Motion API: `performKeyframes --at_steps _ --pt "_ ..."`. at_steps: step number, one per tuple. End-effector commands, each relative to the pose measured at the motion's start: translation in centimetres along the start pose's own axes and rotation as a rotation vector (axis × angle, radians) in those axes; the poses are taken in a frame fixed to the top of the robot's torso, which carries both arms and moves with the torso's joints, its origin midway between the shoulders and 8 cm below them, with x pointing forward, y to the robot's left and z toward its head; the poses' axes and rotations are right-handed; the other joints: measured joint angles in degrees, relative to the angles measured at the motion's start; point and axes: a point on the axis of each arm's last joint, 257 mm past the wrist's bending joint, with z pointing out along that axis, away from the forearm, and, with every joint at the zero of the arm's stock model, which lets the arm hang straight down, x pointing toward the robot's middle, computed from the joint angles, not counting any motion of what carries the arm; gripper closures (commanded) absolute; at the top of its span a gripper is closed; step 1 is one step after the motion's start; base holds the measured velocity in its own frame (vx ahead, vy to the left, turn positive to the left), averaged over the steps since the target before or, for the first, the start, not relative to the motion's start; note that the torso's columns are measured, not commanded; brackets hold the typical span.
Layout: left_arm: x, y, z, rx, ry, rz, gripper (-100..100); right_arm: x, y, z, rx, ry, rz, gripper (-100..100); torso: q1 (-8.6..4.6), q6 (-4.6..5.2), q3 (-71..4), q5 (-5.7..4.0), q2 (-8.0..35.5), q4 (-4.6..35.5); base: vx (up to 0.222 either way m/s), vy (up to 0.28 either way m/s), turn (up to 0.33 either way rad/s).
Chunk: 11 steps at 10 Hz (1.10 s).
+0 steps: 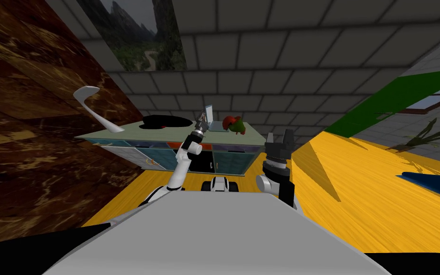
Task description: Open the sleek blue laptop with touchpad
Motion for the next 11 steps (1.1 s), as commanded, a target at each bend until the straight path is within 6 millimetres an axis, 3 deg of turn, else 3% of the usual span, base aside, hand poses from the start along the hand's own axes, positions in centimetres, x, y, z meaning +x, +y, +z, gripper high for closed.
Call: performKeyframes --at_steps 1,4,9,11 --pt "0.8 0.5 1.7 -0.032 0.008 -0.030 -100 0.0 0.0 0.0 0.000 0.000 0.000 0 -0.01 -0.01 0.0 0.00 0.0 0.0 0.022 -0.014 0.020" --pt "1.3 1.9 3.8 -0.095 0.003 -0.079 -100 0.0 0.0 0.0 0.000 0.000 0.000 0 0.00 -0.01 0.0 0.00 0.0 0.0 0.018 -0.010 0.038" --pt "2.6 2.2 6.7 -0.149 0.006 -0.115 -100 0.0 0.0 0.0 0.000 0.000 0.000 0 -0.01 -0.01 0.0 0.00 0.0 0.0 0.017 -0.002 0.034" --pt "2.5 3.5 8.2 -0.207 -0.017 -0.149 -100 0.0 0.0 0.0 0.000 0.000 0.000 0 0.01 -0.01 0.0 0.00 0.0 0.0 0.019 0.008 0.061"
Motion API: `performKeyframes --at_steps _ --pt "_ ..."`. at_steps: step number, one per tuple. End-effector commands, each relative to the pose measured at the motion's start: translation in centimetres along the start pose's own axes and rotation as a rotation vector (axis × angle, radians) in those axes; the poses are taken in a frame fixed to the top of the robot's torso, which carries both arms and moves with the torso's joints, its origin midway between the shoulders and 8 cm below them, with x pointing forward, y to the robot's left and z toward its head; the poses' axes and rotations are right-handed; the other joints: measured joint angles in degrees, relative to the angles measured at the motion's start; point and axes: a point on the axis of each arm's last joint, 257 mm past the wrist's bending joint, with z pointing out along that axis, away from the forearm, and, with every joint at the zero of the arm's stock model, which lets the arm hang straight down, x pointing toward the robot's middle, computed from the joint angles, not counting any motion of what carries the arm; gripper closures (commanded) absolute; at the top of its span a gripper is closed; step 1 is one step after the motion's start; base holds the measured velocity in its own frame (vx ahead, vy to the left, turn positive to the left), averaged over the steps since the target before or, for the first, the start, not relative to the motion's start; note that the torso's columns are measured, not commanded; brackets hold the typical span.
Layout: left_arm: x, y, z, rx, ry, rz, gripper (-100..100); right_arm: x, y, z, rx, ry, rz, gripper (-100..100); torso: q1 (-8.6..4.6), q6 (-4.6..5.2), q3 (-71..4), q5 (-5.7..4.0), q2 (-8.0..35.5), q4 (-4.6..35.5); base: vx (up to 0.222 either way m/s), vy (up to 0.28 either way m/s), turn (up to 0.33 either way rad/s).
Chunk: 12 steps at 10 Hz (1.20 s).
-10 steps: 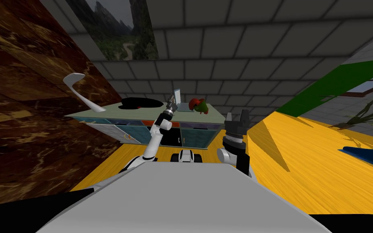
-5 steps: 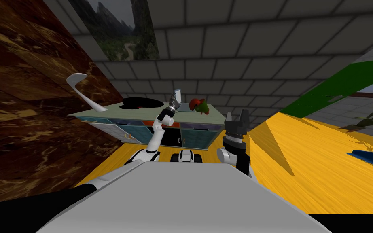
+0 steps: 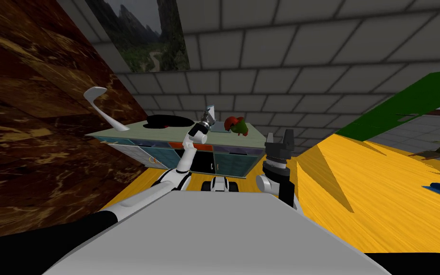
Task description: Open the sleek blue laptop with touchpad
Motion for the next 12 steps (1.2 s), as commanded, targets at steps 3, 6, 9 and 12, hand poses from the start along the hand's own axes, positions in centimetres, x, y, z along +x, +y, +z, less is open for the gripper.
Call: performKeyframes --at_steps 3,6,9,12 --pt "0.3 0.7 3.4 -0.090 -0.034 -0.054 -100 0.0 0.0 0.0 0.000 0.000 0.000 0 -0.01 0.00 0.0 0.00 0.0 0.0 0.017 0.013 0.049" --pt "0.4 1.0 4.9 -0.140 -0.060 -0.077 -100 0.0 0.0 0.0 0.000 0.000 0.000 0 -0.02 0.00 0.0 -0.01 0.0 0.0 0.014 0.020 0.047" --pt "0.5 1.1 6.8 -0.195 -0.096 -0.107 -100 0.0 0.0 0.0 0.000 0.000 0.000 0 -0.01 0.01 0.0 0.00 0.0 0.0 0.017 0.031 0.070" --pt "0.5 1.4 8.0 -0.241 -0.129 -0.135 -100 0.0 0.0 0.0 0.000 0.000 0.000 0 0.01 -0.03 0.0 0.01 0.0 0.0 0.012 0.037 0.054"
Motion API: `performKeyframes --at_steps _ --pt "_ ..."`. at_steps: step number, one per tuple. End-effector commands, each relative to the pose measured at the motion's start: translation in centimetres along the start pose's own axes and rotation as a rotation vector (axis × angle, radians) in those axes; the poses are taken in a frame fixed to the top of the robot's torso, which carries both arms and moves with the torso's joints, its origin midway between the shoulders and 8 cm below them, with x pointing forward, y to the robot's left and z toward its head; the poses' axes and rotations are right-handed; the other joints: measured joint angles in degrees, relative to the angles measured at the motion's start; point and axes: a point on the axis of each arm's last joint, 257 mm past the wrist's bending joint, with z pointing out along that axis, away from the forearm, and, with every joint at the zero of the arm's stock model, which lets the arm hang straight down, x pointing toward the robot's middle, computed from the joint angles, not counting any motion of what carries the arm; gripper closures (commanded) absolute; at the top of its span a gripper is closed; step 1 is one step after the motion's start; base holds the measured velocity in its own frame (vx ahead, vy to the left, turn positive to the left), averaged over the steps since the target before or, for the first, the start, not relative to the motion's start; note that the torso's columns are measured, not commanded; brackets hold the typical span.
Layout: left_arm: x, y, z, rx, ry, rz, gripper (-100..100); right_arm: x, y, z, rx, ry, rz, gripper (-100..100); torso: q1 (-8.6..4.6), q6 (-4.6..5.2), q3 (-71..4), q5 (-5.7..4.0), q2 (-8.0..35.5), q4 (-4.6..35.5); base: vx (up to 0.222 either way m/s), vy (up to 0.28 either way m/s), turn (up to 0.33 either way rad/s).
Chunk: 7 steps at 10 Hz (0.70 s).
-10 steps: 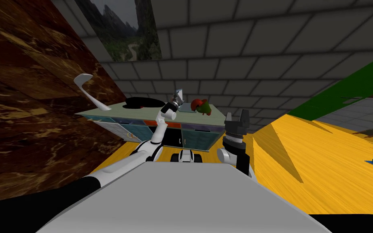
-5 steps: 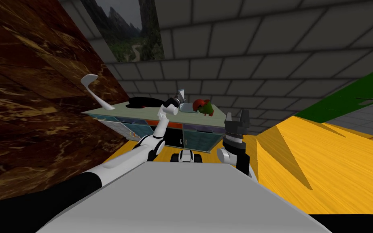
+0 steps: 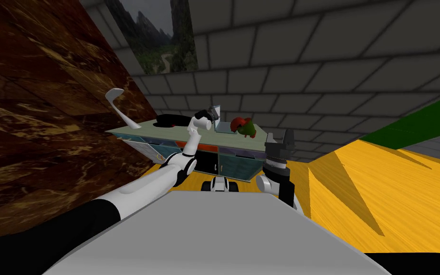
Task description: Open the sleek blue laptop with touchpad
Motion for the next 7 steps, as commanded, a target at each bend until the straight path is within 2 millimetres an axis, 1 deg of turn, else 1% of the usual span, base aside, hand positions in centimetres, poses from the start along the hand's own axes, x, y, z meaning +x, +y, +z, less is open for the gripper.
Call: performKeyframes --at_steps 1,4,5,6,7 --pt "0.11 0.10 0.90 -0.038 -0.029 -0.025 -100 0.00 0.00 0.00 0.000 0.000 0.000 0 0.02 -0.01 -0.1 0.01 -0.1 0.0 0.008 0.028 0.050" --pt "0.26 0.19 1.74 -0.075 -0.056 -0.050 -100 0.00 0.00 0.00 0.000 0.000 0.000 0 0.06 -0.01 -0.1 0.02 -0.1 0.0 0.007 0.029 0.048" --pt "0.39 0.18 1.58 -0.067 -0.048 -0.044 -100 0.00 0.00 0.00 0.000 0.000 0.000 0 0.06 0.00 -0.1 0.02 -0.1 0.0 0.002 0.015 0.004" --pt "0.67 -0.39 1.55 -0.068 -0.051 -0.045 -100 0.00 0.00 0.00 0.000 0.000 0.000 0 -0.03 0.02 -0.1 -0.01 -0.1 -0.1 0.093 -0.030 -0.019" --pt "0.56 -0.18 1.56 -0.067 -0.049 -0.045 -100 0.00 0.00 0.00 0.000 0.000 0.000 0 -0.19 0.04 -0.2 -0.07 -0.3 -0.1 0.061 -0.019 0.002"
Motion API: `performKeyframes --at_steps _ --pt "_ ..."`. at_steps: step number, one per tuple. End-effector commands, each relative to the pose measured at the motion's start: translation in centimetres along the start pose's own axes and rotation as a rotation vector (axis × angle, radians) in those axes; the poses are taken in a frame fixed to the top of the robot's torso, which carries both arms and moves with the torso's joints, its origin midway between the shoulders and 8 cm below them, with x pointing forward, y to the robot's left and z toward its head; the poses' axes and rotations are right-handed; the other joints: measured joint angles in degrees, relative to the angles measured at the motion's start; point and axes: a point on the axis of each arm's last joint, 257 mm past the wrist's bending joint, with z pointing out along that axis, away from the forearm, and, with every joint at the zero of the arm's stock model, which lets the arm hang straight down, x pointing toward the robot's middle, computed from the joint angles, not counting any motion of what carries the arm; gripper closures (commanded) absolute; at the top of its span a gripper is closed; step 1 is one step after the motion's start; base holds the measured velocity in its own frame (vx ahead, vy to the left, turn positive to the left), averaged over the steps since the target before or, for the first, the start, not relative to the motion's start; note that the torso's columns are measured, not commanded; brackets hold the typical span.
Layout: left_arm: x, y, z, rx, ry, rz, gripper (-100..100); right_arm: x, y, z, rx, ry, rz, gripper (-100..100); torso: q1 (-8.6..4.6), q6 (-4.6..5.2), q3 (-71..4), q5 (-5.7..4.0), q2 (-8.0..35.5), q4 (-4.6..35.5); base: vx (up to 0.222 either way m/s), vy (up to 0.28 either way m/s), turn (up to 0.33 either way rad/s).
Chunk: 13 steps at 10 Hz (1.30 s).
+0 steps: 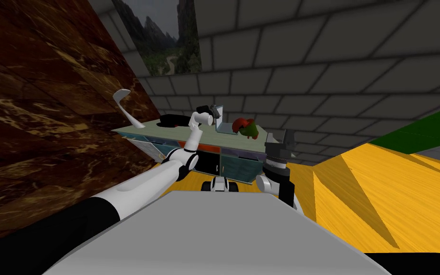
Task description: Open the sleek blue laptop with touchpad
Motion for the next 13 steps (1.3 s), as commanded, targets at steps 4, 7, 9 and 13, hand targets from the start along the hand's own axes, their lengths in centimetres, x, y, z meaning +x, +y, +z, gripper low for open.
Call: performKeyframes --at_steps 4,7,9,13 --pt "0.2 0.7 0.4 -0.004 -0.013 0.156 100 0.0 0.0 0.0 0.000 0.000 0.000 0 -0.36 0.29 0.2 -0.13 0.2 -0.4 -0.019 -0.037 -0.017" --pt "0.1 1.7 0.8 -0.017 -0.026 0.272 100 0.0 0.0 0.0 0.000 0.000 0.000 0 -0.27 0.31 -0.2 -0.12 -0.3 -0.7 -0.041 -0.055 -0.049" --pt "-0.1 2.3 1.0 -0.026 -0.034 0.350 100 0.0 0.0 0.0 0.000 0.000 0.000 0 0.04 0.06 -0.4 0.01 -0.5 -0.5 -0.041 -0.066 -0.060" --pt "-0.7 3.9 1.4 -0.033 -0.045 0.490 100 0.0 0.0 0.0 0.000 0.000 0.000 0 0.59 -0.25 0.0 0.24 0.1 -0.1 -0.018 -0.054 -0.063"
